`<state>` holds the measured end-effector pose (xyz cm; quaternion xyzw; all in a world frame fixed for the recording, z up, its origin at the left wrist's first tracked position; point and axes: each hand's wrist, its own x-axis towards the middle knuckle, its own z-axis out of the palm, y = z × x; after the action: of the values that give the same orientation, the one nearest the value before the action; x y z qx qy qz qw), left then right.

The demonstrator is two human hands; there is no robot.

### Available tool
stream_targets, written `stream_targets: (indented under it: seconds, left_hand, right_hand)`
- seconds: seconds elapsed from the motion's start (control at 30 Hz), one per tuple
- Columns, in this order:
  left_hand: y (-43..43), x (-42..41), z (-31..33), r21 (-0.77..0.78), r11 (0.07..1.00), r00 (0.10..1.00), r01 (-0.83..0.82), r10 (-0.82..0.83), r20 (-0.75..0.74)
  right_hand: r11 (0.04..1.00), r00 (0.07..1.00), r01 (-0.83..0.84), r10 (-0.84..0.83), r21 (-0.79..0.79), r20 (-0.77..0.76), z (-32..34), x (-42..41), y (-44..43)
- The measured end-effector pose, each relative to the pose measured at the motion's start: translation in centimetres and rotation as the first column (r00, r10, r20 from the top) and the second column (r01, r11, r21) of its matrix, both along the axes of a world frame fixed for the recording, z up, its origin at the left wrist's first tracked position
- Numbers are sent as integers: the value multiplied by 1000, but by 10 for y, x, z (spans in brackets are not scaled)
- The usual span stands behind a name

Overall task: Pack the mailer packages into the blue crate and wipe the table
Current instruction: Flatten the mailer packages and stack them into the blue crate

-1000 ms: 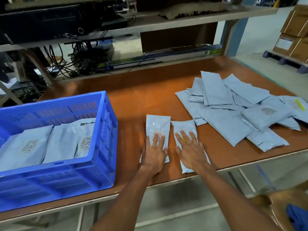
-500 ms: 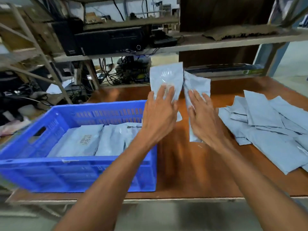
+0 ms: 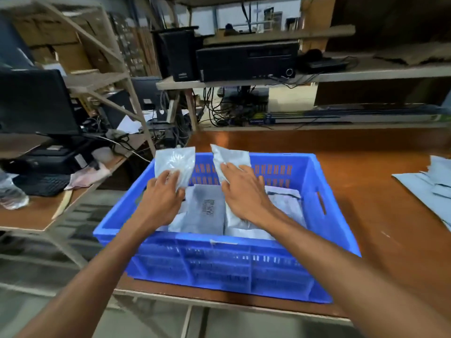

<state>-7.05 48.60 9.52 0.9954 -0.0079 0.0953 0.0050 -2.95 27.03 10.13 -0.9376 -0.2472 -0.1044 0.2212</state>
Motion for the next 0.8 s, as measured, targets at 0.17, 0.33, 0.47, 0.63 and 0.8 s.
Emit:
stream_targets:
  seconds: [0.17,0.33,0.47,0.63,0.8]
  left_hand:
    - [34,30,-31,61,998,924,-26,47,-380]
    - [45,53,-49,-11,995,711,-99,63,-701]
    - [50,59,-63,21,995,641,-93,76,-764]
    - [50,54,-58,63,995,656,-74,96,-749]
    - [18,64,-40,-23,999,891,-42,27,-454]
  right_hand:
    - [982,954,81,-126,-171,-272,-28,21,20]
    - [860,764,-67,-282,-507,-581,-56,29,12]
    - [829,740,-107,-303,-549,-601,-63,31,11]
    - [815,738,-114,-314,-569,-597,-63,33,11]
    - [908,893,13,-199,-419,-405,-39,41,-8]
